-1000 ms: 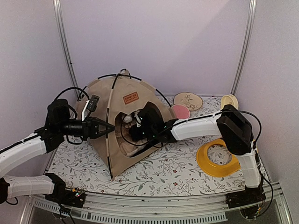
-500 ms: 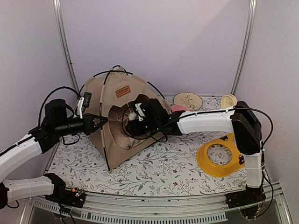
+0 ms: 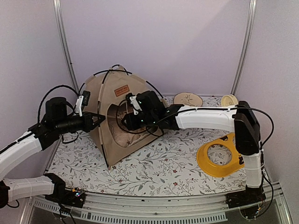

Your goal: Set up the pet tent

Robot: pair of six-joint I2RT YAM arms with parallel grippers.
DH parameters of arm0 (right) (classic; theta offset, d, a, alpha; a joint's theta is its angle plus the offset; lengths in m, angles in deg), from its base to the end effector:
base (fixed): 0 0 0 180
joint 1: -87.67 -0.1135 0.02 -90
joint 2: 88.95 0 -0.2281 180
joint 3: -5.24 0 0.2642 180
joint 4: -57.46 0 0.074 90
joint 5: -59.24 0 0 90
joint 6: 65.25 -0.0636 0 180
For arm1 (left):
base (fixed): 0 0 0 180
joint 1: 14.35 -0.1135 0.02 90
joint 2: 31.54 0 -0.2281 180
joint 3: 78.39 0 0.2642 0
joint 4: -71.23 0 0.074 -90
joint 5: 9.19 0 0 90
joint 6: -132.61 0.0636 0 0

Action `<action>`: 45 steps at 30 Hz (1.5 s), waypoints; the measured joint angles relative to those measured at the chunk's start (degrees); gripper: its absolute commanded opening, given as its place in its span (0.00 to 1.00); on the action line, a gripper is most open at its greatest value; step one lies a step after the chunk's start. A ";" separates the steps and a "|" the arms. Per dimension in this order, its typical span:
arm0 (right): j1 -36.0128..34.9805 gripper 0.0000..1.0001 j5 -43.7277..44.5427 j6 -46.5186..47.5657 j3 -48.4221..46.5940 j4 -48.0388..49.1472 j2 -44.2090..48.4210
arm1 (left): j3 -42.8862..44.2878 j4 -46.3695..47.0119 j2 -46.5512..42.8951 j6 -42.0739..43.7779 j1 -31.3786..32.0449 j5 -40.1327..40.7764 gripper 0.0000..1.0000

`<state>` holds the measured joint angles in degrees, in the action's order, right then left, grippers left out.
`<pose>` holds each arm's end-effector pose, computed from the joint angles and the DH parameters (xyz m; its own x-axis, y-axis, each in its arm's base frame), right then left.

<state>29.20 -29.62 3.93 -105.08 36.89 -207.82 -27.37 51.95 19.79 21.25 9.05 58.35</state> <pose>0.2686 0.4354 0.2070 -0.5375 -0.1966 -0.8200 -0.6976 0.6500 0.3015 0.2352 -0.1282 0.2456 -0.5406 -0.1328 -0.8307 0.5374 0.7053 -0.4624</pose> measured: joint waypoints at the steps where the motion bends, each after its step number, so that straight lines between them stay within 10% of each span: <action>1: 0.00 0.47 -0.22 0.52 -1.92 0.02 -2.45 | 0.20 -0.24 0.20 0.00 -0.15 0.02 0.00; 10: -1.46 0.59 -1.07 2.93 -13.11 -3.63 -20.61 | 2.67 -2.47 2.08 0.28 -2.71 2.86 0.00; 17: -0.42 0.83 -3.61 4.39 -13.53 -6.62 -13.68 | 5.79 -2.80 4.46 1.49 -5.88 8.02 0.00; 25: 0.66 0.87 -10.86 6.29 -13.53 -6.12 -0.94 | 9.51 -2.27 11.26 9.70 -11.74 8.59 0.00; 40: 13.60 0.89 -11.15 3.85 17.55 -3.21 23.85 | 14.62 0.81 21.31 18.23 -24.52 -7.56 0.06; 45: 17.55 0.90 -9.81 2.54 25.22 -3.26 27.45 | 17.44 0.79 22.84 18.95 -25.46 -7.37 0.23</action>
<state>46.75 -39.43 6.47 -79.86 33.63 -180.37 -9.93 52.73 42.63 40.20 -16.41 50.99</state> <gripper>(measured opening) 0.894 0.147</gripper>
